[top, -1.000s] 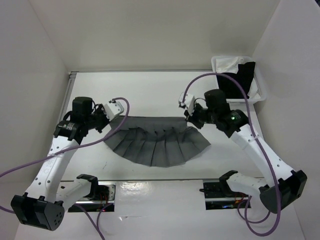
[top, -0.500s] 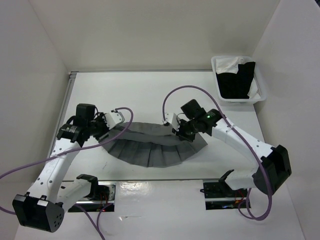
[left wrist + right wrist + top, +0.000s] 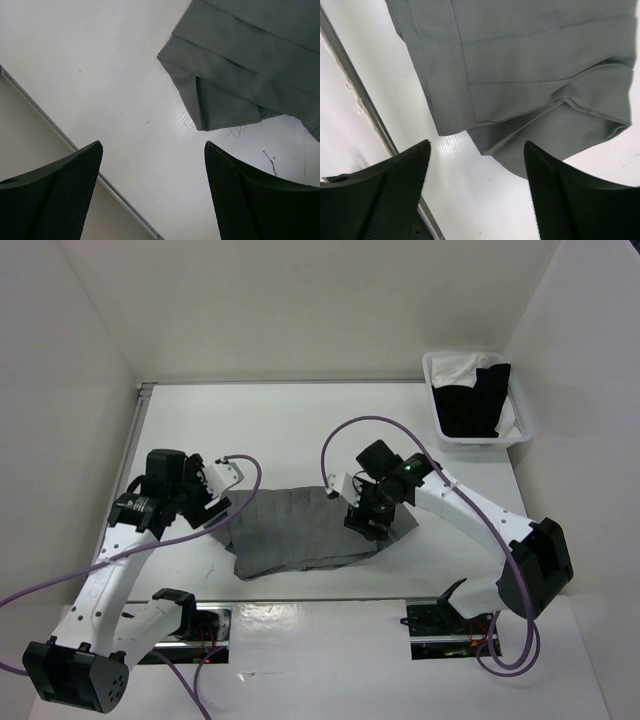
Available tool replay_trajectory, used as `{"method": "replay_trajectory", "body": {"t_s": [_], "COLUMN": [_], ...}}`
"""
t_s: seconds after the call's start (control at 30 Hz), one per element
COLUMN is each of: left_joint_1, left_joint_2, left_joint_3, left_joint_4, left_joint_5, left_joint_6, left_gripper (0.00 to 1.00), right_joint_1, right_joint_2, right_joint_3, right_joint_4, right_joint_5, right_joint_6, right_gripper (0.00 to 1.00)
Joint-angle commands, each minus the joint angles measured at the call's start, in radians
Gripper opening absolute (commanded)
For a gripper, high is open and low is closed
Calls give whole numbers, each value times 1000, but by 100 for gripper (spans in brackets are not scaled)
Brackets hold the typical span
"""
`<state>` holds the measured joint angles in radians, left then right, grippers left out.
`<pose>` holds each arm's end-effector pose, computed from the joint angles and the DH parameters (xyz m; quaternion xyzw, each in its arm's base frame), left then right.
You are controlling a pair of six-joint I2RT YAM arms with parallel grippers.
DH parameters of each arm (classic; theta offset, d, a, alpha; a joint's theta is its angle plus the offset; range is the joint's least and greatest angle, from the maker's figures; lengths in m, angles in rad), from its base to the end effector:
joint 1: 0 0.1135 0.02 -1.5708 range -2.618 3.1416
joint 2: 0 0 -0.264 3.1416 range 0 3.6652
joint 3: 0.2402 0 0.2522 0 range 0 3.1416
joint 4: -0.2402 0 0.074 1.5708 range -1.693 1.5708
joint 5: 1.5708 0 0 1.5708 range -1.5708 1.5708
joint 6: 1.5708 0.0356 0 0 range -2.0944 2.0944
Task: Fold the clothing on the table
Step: Fold the skirt
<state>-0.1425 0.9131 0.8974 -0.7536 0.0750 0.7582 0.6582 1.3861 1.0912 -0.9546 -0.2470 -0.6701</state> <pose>0.1809 -0.0287 0.3024 0.4137 0.8220 0.0852 0.3820 0.1985 0.1645 0.2563 -0.6193 0.7592 0.1207 0.1595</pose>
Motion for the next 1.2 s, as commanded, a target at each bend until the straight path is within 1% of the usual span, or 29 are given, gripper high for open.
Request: {"method": "replay_trajectory", "body": {"t_s": [0.0,0.03,0.1,0.17,0.27,0.37,0.47,0.57,0.67,0.87,1.03,1.17], "left_joint_1": [4,4,4,4,-5,-5,-5,-14,-14,-14,-14,-14], "left_joint_2": [-16,-5,24,56,153,306,409,493,565,648,670,670], "left_joint_3": [14,14,23,35,64,100,132,158,181,192,172,163], "left_joint_4": [74,88,112,122,122,131,131,155,175,186,186,177], "left_joint_5": [0,12,40,72,94,121,146,146,146,155,164,143], "left_joint_6": [-59,-69,-94,-103,-135,-160,-197,-233,-257,-277,-286,-295], "left_gripper": [89,92,94,95,95,95,94,93,92,88,87,87], "right_joint_1": [11,11,11,11,11,11,11,-58,-133,-215,-224,-224], "right_joint_2": [-30,-42,-42,-42,17,82,114,123,123,134,154,192], "right_joint_3": [58,58,58,58,47,36,36,36,73,87,87,87], "right_joint_4": [2,23,103,181,223,277,330,373,384,395,395,395], "right_joint_5": [-3,24,57,110,169,227,273,273,262,262,262,252], "right_joint_6": [12,44,79,141,196,237,267,276,286,305,305,305], "right_gripper": [81,83,86,86,88,88,88,88,88,89,89,89]}}
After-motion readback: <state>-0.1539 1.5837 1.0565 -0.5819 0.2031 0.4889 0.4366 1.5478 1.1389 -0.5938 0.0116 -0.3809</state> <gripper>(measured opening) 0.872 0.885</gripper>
